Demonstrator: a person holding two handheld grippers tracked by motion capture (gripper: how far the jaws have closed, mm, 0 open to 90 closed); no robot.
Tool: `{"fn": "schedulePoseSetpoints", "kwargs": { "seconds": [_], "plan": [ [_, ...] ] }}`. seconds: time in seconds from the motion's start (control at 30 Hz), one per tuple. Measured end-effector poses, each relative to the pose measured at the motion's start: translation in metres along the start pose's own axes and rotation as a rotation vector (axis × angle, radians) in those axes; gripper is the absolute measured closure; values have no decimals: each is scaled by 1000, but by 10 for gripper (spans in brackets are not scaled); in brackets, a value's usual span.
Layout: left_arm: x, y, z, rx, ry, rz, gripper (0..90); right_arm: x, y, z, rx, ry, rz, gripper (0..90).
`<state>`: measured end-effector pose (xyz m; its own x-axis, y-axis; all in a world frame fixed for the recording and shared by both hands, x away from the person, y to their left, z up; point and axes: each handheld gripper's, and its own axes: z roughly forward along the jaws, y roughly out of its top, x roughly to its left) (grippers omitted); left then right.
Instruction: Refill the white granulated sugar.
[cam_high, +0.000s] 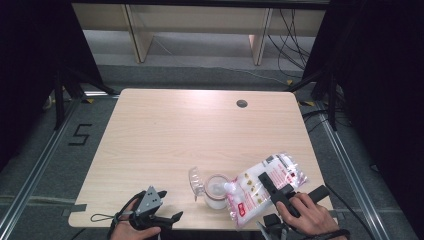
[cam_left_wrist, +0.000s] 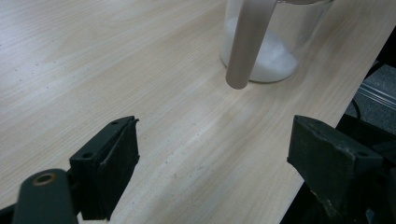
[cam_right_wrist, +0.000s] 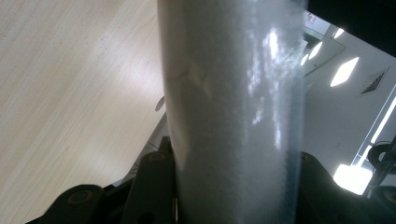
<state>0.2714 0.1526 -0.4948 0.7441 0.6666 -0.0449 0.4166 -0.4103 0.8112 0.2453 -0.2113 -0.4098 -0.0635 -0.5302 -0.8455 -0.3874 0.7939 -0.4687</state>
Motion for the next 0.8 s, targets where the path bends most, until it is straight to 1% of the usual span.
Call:
{"fn": "schedulePoseSetpoints", "kwargs": {
  "seconds": [0.03, 0.07, 0.13, 0.17, 0.2, 0.27, 0.3, 0.33, 0.37, 0.4, 0.43, 0.5, 0.53, 0.57, 0.6, 0.67, 0.8],
  "plan": [
    [0, 0, 0, 1, 0, 0, 158, 0, 0, 0, -1, 0, 5, 678],
    [0, 0, 0, 1, 0, 0, 158, 1, 0, -1, 8, 3, 31, 678],
    [-2, 0, 1, -20, -8, -24, 158, 1, 0, -1, 10, 4, 26, 678],
    [-2, 0, 1, -22, -9, -25, 159, 1, 0, -1, 9, 4, 28, 678],
    [0, 0, 0, -2, 0, -2, 158, 1, 0, -1, 8, 4, 27, 678],
    [0, 0, 0, 0, 0, 0, 158, 1, 0, -1, 10, 4, 26, 678],
    [-2, 0, 1, -24, -11, -27, 158, 1, 0, -1, 7, 3, 24, 679],
    [-2, 0, 1, -24, -11, -27, 159, 1, 0, -1, 7, 3, 24, 679],
    [-1, 0, 1, -9, -5, -11, 158, 1, 0, -1, 8, 4, 25, 679],
    [-2, 0, 1, -23, -10, -27, 158, 1, 0, -1, 10, 5, 25, 679],
    [-2, 0, 1, -17, -9, -25, 158, 1, 0, -1, 10, 3, 22, 679],
    [-2, 0, 1, -22, -10, -26, 158, 1, 0, -1, 12, 5, 31, 679],
    [0, 0, 0, 2, 0, 1, 158, 0, -1, -1, 1, 0, 4, 679],
    [0, 0, 0, 0, 0, -1, 158, 0, -1, -1, 2, 0, 2, 679],
    [-2, 0, 1, -22, -10, -25, 158, 0, -1, -1, 3, 0, 2, 680],
    [0, 0, 0, 2, 0, 0, 159, 0, -1, -1, 1, -2, 5, 680],
    [0, 0, 0, 1, 0, 0, 158, 0, -1, -1, 0, 0, 5, 680]
  ]
}}
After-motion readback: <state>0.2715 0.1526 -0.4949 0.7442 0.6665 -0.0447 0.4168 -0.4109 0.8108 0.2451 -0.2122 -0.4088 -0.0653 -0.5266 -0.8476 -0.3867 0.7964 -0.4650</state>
